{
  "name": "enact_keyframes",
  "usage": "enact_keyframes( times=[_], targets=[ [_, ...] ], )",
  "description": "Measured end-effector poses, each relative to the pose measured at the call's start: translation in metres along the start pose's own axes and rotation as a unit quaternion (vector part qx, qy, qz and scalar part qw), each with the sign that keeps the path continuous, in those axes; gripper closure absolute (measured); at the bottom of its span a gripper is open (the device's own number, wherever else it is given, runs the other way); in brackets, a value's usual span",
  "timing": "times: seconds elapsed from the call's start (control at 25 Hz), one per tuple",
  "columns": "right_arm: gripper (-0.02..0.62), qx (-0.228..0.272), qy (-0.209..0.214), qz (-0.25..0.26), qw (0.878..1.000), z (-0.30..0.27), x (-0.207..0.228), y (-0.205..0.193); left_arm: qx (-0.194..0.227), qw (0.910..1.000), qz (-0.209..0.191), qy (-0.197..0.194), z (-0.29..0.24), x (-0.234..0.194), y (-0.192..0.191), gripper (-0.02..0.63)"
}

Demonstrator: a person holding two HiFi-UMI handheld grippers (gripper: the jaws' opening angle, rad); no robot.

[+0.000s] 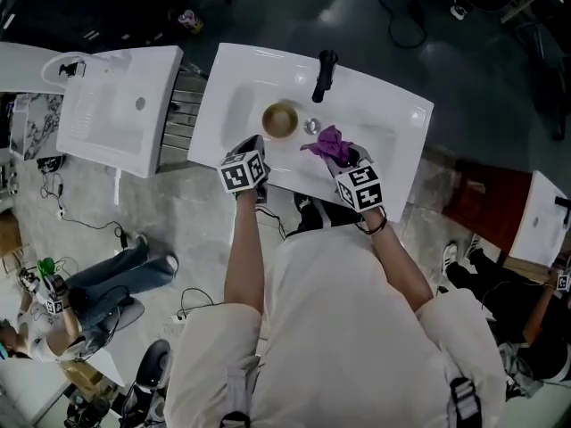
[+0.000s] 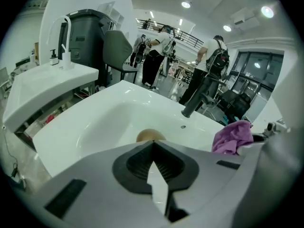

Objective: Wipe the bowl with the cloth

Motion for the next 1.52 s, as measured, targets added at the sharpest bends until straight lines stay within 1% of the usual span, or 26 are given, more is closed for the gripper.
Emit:
enact_keyframes(
  times=[0.2,0.32,0.44,0.48,0.52,0.56,0.64,0.72,0.84,0.92,1.08,1.2,1.28,1.4,1.44,1.48,1.52],
  targets=[
    [0.46,-0.006,0.002,0.01,1.0,0.004,0.005,0.001,-0.025,0.9997,0.001,-0.002,-0.023,-0.012,0.005,0.6],
    [0.46,-0.009,0.012,0.008,1.0,0.007,0.006,0.003,-0.024,0.9992,0.03,0.008,-0.034,-0.018,0.008,0.598],
    [0.46,-0.008,0.026,-0.012,1.0,0.017,0.013,0.0,-0.023,0.9977,0.063,0.008,-0.047,-0.016,0.007,0.579],
    [0.46,-0.008,0.029,-0.018,0.999,0.019,0.015,-0.001,-0.027,0.9972,0.07,0.006,-0.053,-0.016,0.006,0.563],
    [0.459,-0.009,0.031,-0.021,0.999,0.02,0.015,0.0,-0.031,0.9967,0.075,0.004,-0.058,-0.019,0.006,0.56],
    [0.46,-0.012,0.033,-0.022,0.999,0.019,0.014,0.002,-0.036,0.9962,0.079,0.002,-0.063,-0.024,0.006,0.56],
    [0.459,-0.018,0.035,-0.019,0.999,0.014,0.011,0.005,-0.047,0.9954,0.083,-0.002,-0.073,-0.035,0.008,0.538],
    [0.459,-0.024,0.035,-0.016,0.999,0.011,0.011,0.006,-0.061,0.9949,0.08,-0.005,-0.081,-0.044,0.01,0.515],
    [0.459,-0.034,0.031,-0.018,0.999,0.011,0.013,0.004,-0.086,0.9933,0.077,-0.012,-0.093,-0.052,0.008,0.5],
    [0.459,-0.041,0.028,-0.022,0.999,0.01,0.015,0.002,-0.107,0.9917,0.068,-0.022,-0.1,-0.056,0.006,0.494],
    [0.459,-0.056,0.023,-0.017,0.998,0.014,0.017,-0.002,-0.149,0.9874,0.024,-0.05,-0.112,-0.055,0.007,0.494],
    [0.459,-0.06,0.02,-0.018,0.998,0.016,0.019,-0.003,-0.181,0.9813,-0.012,-0.064,-0.12,-0.056,0.006,0.494],
    [0.459,-0.063,0.018,-0.019,0.998,0.017,0.02,-0.003,-0.198,0.9771,-0.028,-0.071,-0.125,-0.055,0.005,0.496],
    [0.459,-0.065,0.017,-0.018,0.998,0.017,0.018,-0.005,-0.219,0.9717,-0.036,-0.082,-0.132,-0.054,-0.003,0.519],
    [0.459,-0.066,0.017,-0.016,0.998,0.017,0.016,-0.006,-0.221,0.971,-0.037,-0.082,-0.132,-0.055,-0.005,0.564],
    [0.459,-0.066,0.017,-0.014,0.998,0.017,0.015,-0.007,-0.221,0.9711,-0.038,-0.082,-0.132,-0.055,-0.005,0.583],
    [0.459,-0.065,0.017,-0.013,0.998,0.017,0.015,-0.007,-0.219,0.9716,-0.037,-0.081,-0.132,-0.054,-0.004,0.586]
  ],
)
Point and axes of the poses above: the fingertips, and each gripper's own axes: z backward along the fingers, x to its right, y out of its top, the point moved 6 cm from there along z, backward along the fingers, and after that the axes turned 2 degrees about -z, right-handed, at the moved point
